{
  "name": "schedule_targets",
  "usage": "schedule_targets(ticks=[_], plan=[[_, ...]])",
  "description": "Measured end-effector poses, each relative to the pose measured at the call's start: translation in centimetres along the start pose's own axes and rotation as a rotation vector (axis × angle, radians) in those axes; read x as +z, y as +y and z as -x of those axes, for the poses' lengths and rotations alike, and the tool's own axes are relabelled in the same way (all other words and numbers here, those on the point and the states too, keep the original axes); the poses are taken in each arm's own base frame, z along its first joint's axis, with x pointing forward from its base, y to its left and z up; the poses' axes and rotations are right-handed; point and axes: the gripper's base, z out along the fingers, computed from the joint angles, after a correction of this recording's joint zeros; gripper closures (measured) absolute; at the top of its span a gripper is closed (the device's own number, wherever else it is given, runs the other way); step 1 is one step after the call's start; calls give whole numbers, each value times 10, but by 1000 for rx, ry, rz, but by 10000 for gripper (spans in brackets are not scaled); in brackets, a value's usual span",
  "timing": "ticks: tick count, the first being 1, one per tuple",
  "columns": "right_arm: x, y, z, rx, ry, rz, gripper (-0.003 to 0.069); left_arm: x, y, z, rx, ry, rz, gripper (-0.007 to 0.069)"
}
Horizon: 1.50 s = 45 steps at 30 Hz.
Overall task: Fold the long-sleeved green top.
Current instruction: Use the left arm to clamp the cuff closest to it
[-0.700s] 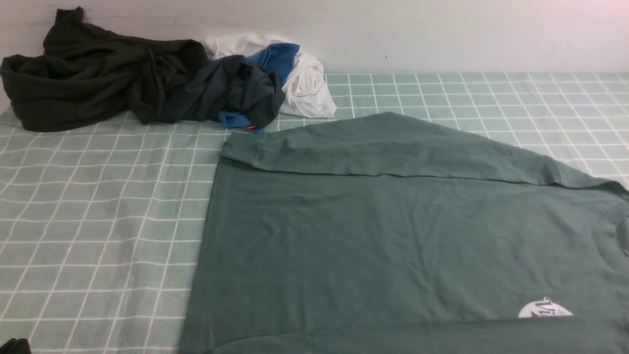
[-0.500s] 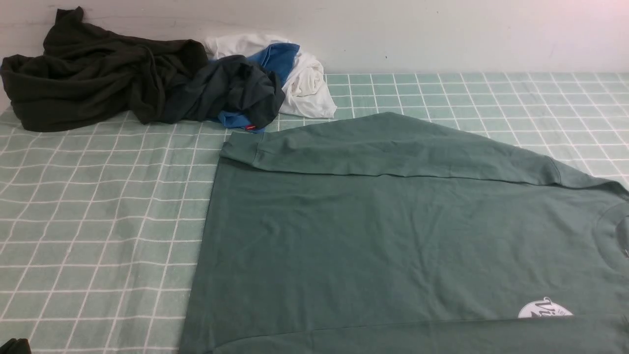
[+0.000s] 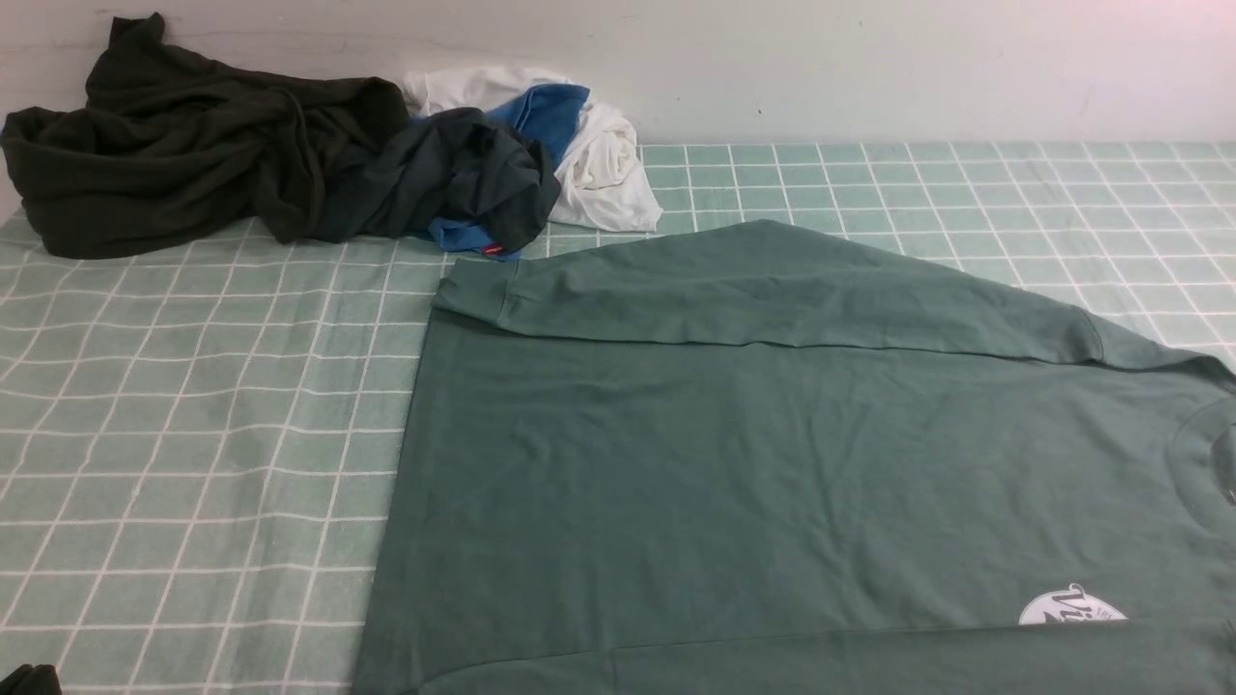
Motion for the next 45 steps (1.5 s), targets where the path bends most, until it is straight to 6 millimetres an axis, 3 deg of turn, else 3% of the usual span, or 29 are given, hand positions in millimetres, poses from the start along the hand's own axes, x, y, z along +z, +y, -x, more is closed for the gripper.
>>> schedule_targets(ticks=[45], plan=[[0,0,0,74,0,2,673,0,0,0,0,0,0,627]])
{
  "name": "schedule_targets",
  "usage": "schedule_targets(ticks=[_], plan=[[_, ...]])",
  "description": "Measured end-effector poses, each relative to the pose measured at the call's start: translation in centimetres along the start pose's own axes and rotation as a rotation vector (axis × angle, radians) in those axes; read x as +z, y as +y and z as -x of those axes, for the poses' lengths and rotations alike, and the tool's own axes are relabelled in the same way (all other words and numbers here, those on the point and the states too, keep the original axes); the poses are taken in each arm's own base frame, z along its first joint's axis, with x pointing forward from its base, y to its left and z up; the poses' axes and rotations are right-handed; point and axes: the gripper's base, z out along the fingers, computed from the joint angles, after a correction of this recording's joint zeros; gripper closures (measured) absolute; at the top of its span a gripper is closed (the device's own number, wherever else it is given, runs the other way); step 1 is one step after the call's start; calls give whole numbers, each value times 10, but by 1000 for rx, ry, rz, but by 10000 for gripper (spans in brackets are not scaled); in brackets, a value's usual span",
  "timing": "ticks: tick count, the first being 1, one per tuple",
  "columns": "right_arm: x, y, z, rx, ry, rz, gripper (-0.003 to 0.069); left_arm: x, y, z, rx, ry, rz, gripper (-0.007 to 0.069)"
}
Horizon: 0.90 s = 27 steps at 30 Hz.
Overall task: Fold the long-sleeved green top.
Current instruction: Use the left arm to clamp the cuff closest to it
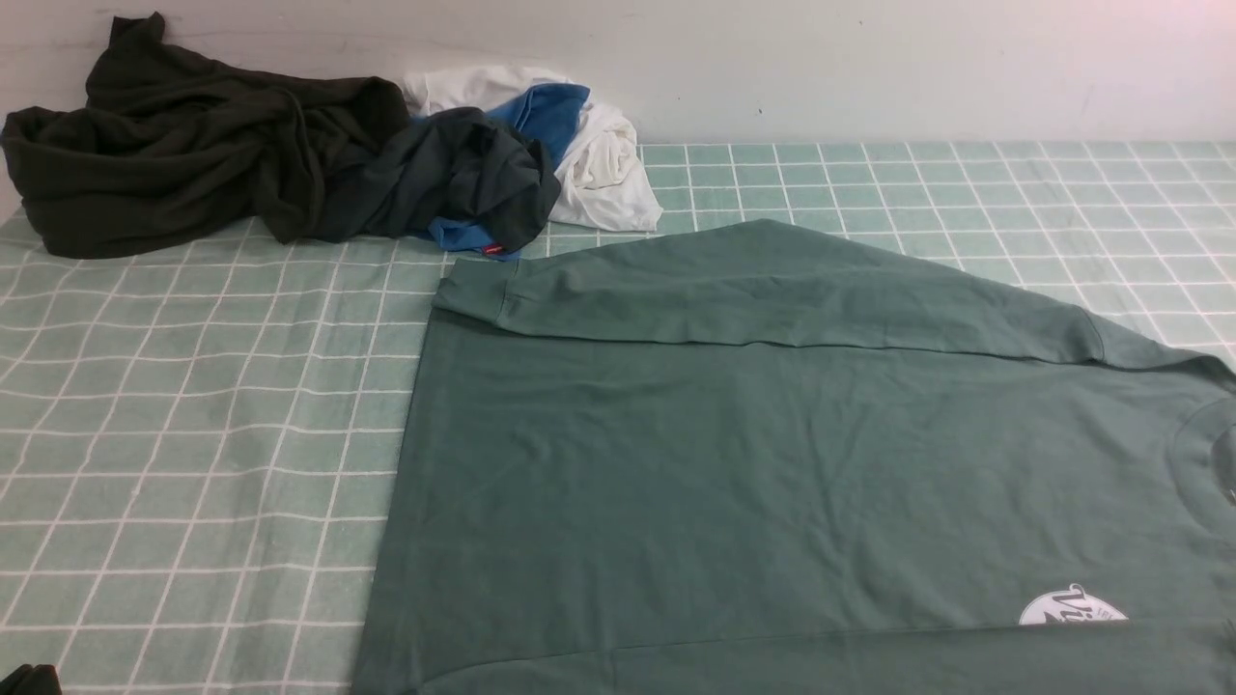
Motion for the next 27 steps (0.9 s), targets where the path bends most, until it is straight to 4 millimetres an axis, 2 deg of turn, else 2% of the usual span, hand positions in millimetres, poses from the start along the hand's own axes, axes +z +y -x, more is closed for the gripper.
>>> schedule_targets(ticks=[7,8,10,14,15,17,18,19,20,22,27], plan=[[0,0,0,0,0,0,673,0,-2,0,-75,-1,-19,627],[0,0,0,0,0,0,673,0,-3,0,-112,0,-29,627],[0,0,0,14,0,2,673,0,-7,0,-315,4,-79,627],[0,4,-1,293,15,45,673,-1,-16,2,-769,27,-188,627],[0,5,-1,315,17,48,673,-1,-17,3,-788,27,-193,627],[0,9,-1,598,36,93,673,-2,-20,5,-932,32,-238,627],[-1,11,-1,731,50,113,673,-2,-21,6,-965,33,-250,627],[-1,12,-1,762,54,119,673,-2,-21,6,-968,33,-251,627],[-1,14,0,880,63,141,673,-2,-21,6,-990,34,-258,627],[-1,14,1,944,61,154,673,-2,-21,7,-1007,35,-260,627],[-1,13,3,905,31,150,673,-2,-21,7,-955,26,-262,627]])
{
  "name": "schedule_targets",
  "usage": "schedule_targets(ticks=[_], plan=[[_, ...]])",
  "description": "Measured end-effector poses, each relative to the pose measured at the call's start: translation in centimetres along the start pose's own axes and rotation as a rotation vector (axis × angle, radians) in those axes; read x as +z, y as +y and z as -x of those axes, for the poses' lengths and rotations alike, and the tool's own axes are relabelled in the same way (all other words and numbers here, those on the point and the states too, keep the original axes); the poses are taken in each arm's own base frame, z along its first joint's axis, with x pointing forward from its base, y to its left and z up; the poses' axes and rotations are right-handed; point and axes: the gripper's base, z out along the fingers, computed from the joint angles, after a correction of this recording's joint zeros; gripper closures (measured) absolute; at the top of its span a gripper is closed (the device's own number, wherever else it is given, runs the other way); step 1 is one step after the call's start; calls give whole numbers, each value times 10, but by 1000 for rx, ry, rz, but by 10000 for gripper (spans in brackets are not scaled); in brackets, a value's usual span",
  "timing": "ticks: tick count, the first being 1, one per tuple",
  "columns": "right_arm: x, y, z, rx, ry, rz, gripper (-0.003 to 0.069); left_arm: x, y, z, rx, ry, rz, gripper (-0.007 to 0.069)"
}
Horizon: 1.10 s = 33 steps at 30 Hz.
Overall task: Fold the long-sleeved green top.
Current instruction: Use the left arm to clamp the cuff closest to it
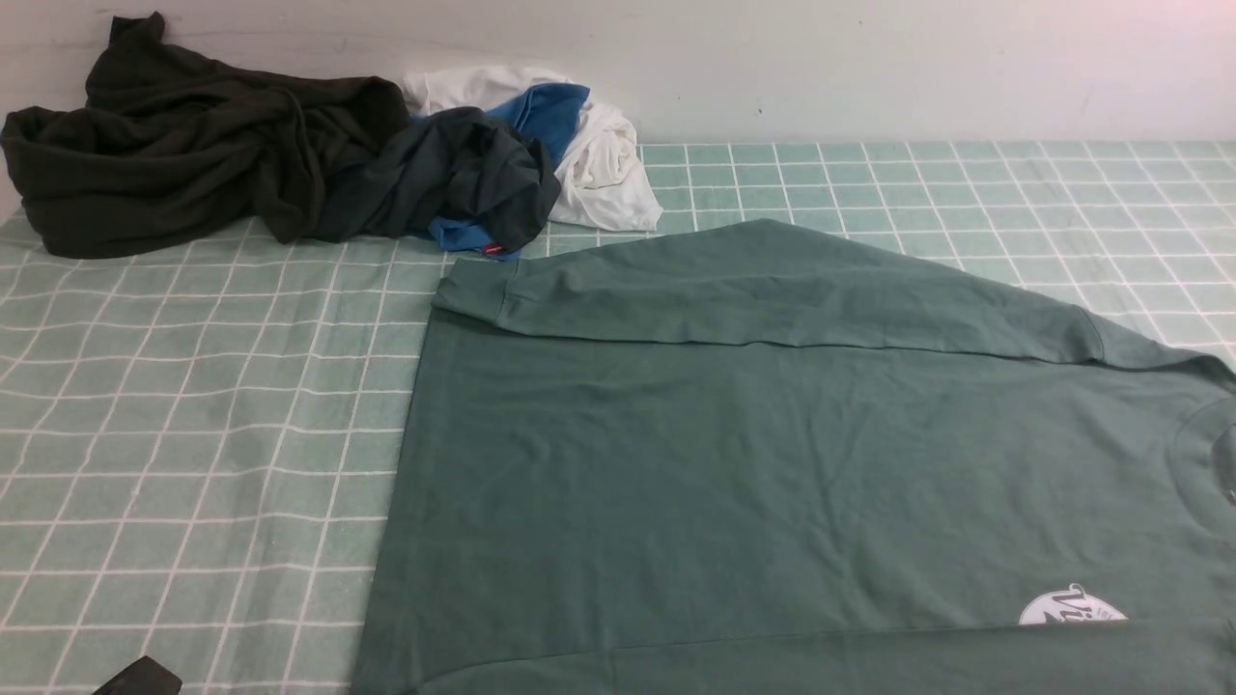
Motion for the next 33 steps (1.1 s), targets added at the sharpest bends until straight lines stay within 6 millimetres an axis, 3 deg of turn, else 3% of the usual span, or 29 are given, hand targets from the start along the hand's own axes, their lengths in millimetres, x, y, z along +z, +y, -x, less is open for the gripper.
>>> schedule_targets(ticks=[3,5,6,10,11,12,14,15,18,20,23,25,29,30,32,33], plan=[[0,-1,0,-79,-3,-6,673,-2,-8,4,123,-3,-20,627],[-2,5,3,-235,5,-8,673,-11,-33,16,347,-26,-77,627],[-2,6,3,-240,4,-7,673,-11,-33,16,362,-24,-75,627],[-7,57,33,-649,-16,-23,673,-11,-72,41,683,109,-7,627],[-6,62,36,-667,-14,-28,673,-10,-76,44,695,122,1,627],[0,82,50,-811,24,-79,673,-2,-87,55,798,238,78,627],[7,97,60,-879,68,-116,673,5,-96,66,848,311,127,627],[19,118,73,-943,142,-168,673,18,-102,80,918,449,223,627],[39,138,81,-975,326,-223,673,39,-115,103,999,619,334,624],[49,143,76,-1003,487,-243,673,53,-118,107,1039,732,364,616],[56,139,61,-1044,737,-283,673,72,-122,97,1091,871,327,586],[57,132,49,-1077,931,-320,673,86,-124,78,1135,999,273,544],[59,127,38,-1110,1032,-313,673,106,-123,47,1191,1173,218,458],[59,126,34,-1122,1057,-305,673,118,-119,29,1222,1266,208,394],[58,127,34,-1125,1060,-302,673,126,-116,20,1236,1307,206,358],[58,126,34,-1125,1061,-303,673,140,-110,3,1257,1366,207,298]])
